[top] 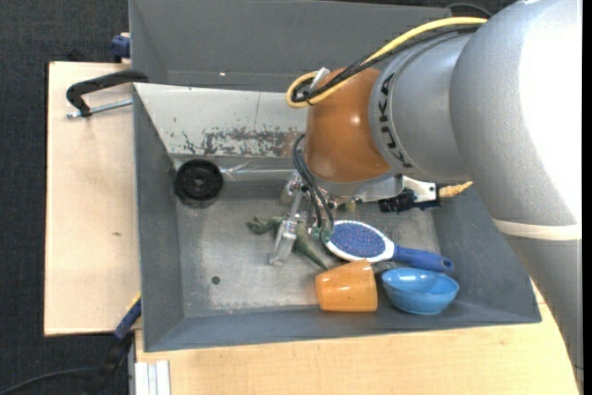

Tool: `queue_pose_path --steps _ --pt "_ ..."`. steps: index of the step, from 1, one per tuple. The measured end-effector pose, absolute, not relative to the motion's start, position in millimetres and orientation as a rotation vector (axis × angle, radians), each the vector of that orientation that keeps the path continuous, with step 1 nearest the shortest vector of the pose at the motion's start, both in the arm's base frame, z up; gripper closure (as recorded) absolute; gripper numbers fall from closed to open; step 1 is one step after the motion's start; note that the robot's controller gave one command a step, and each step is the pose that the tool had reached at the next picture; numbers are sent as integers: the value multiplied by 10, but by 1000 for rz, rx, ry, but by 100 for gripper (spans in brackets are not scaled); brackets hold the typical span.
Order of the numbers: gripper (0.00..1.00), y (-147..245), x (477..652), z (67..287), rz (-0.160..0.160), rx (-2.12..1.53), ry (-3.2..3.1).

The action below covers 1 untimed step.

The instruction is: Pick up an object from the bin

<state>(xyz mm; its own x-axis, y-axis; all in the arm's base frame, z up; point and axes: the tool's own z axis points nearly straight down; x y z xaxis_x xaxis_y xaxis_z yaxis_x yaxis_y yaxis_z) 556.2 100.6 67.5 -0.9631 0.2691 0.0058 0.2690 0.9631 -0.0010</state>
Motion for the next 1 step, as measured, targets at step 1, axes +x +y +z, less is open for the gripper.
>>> queue_pose_path --steps 1 --pt "0 914 5565 1029 -4 -465 -3114"
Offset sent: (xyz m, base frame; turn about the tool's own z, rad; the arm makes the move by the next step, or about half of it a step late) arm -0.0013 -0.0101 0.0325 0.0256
